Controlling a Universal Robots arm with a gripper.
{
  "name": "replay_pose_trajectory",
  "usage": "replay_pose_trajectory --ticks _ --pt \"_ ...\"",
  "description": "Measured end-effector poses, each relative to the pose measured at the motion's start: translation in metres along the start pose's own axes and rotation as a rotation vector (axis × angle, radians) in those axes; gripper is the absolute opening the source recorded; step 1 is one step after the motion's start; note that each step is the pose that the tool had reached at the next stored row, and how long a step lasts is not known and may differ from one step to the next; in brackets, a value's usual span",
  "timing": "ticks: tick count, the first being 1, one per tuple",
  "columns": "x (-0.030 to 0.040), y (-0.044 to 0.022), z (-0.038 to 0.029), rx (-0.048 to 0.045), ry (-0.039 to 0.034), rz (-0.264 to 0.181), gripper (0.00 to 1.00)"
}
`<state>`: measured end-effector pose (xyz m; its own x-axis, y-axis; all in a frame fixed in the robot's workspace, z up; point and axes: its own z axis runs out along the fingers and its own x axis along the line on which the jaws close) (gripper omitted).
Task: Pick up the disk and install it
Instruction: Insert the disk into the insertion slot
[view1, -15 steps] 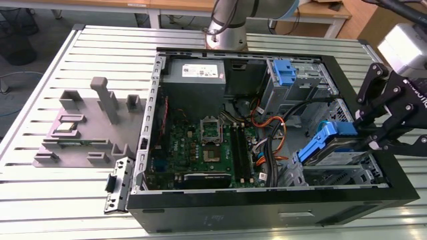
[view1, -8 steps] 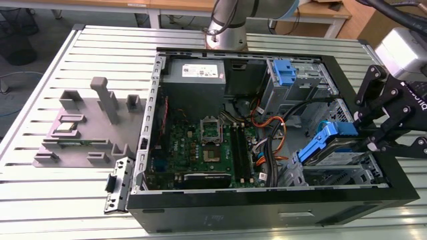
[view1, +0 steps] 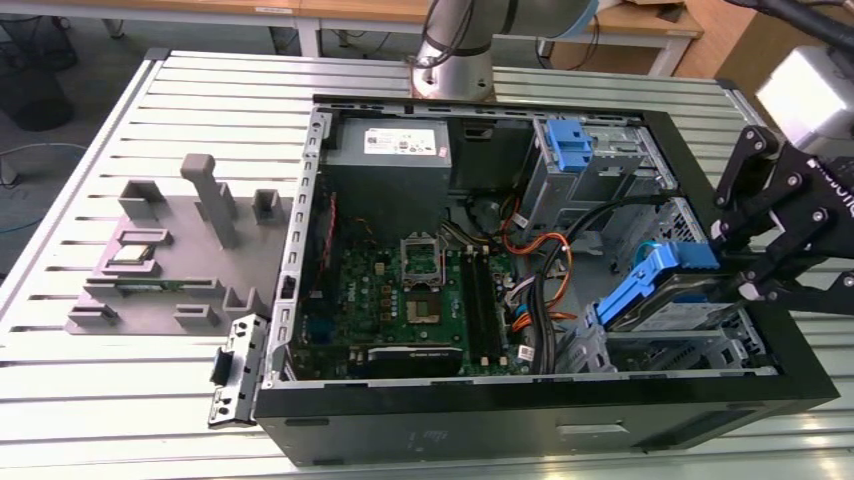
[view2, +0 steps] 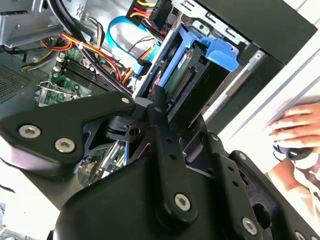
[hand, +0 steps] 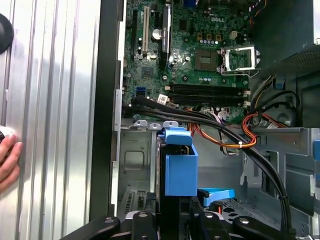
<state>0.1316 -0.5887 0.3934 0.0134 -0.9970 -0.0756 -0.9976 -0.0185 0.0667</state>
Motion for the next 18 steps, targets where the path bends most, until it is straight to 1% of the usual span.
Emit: replay_pose_trajectory --ticks 4,7,8,10,13,18 --pt "-0.0003 0.0002 -0.0045 0.0001 -0.0003 0.0 0.35" --pt "-0.0007 0.0005 -0.0094 0.0 -0.0003 0.0 0.35" --pt "-0.0007 0.0006 -0.01 0.0 -0.0005 0.0 0.35" --pt "-0.0008 0.0007 -0.0099 0.0003 -0.0013 0.0 0.35" --pt "-0.0007 0.0026 -0.0098 0.0034 -0.002 -0.001 0.35" --pt "-0.0008 0.0029 -0.0099 0.0038 -0.0019 -0.001 0.35"
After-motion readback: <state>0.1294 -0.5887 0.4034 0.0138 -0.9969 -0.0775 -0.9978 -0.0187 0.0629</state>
